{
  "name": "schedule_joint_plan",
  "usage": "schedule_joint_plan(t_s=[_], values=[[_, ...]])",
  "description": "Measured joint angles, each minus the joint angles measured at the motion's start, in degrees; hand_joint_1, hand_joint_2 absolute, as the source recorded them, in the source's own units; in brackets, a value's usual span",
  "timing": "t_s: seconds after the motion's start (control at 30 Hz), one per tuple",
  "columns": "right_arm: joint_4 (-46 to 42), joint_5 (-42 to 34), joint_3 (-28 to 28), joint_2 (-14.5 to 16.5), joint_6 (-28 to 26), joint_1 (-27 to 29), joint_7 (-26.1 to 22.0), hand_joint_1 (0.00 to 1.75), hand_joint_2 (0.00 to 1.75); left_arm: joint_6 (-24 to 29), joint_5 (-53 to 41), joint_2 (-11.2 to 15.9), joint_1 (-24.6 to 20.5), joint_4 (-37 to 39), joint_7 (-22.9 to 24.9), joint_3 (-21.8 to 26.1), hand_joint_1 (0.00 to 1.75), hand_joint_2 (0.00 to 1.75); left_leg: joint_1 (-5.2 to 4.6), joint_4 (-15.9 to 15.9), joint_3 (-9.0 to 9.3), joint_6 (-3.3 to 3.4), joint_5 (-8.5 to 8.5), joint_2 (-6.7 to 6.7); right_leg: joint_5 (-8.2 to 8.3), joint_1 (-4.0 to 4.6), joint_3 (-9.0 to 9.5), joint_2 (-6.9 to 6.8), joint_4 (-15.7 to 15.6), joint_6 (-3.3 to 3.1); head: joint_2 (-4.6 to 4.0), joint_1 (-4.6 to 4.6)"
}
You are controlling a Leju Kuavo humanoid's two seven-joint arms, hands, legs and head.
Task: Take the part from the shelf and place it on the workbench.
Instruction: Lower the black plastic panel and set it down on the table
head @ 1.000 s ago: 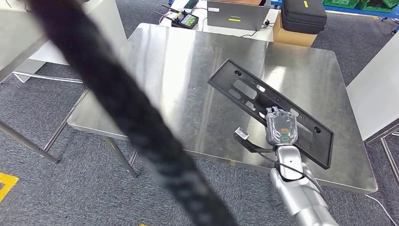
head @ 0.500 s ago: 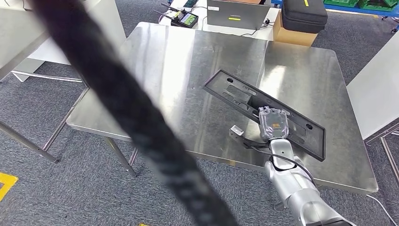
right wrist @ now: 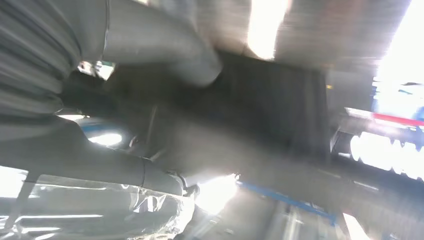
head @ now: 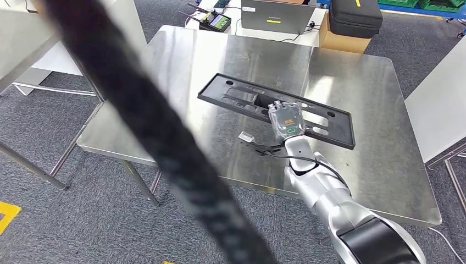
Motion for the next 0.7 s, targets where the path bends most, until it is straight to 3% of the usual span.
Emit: schedule_joint_plan(t_s=[0.03, 0.17, 0.4, 0.7], values=[[0.4, 0.0, 0.6, 0.7, 0.0, -0.2, -0.5, 0.00, 0.00, 0.8, -0.1, 0.0, 0.0, 0.0, 0.7, 0.0, 0.00, 1.75, 0.01, 0.0, 0.00, 0.00, 0.00, 0.00, -0.01, 0.01, 0.00, 0.00, 0.0, -0.01, 0.00, 0.00], [2.4, 0.0, 2.9, 2.8, 0.0, 0.2, -2.3, 0.00, 0.00, 2.3, -0.1, 0.2, 0.0, 0.0, 4.6, 0.4, 0.00, 0.00, 0.01, 0.0, -0.03, -0.05, -0.04, 0.01, -0.04, 0.03, -0.03, 0.00, 0.0, -0.05, 0.00, 0.01], [4.7, -0.2, 4.2, 4.7, 0.6, 2.9, -4.8, 0.00, 0.00, 0.2, -0.2, 0.5, 0.0, 0.0, 7.6, 1.3, 0.00, 0.00, 0.00, 0.0, -0.03, -0.05, -0.04, -0.02, -0.04, 0.02, -0.14, 0.00, 0.0, -0.05, 0.00, 0.01], [6.8, -2.3, 3.8, 5.1, 2.3, 4.0, -7.6, 0.00, 0.00, -0.1, 0.3, 0.9, 0.0, 0.0, 9.2, 1.5, 0.00, 0.00, 0.00, 0.0, -0.03, -0.05, -0.04, 0.00, -0.03, 0.01, -0.07, 0.00, 0.0, -0.04, -0.01, 0.01]])
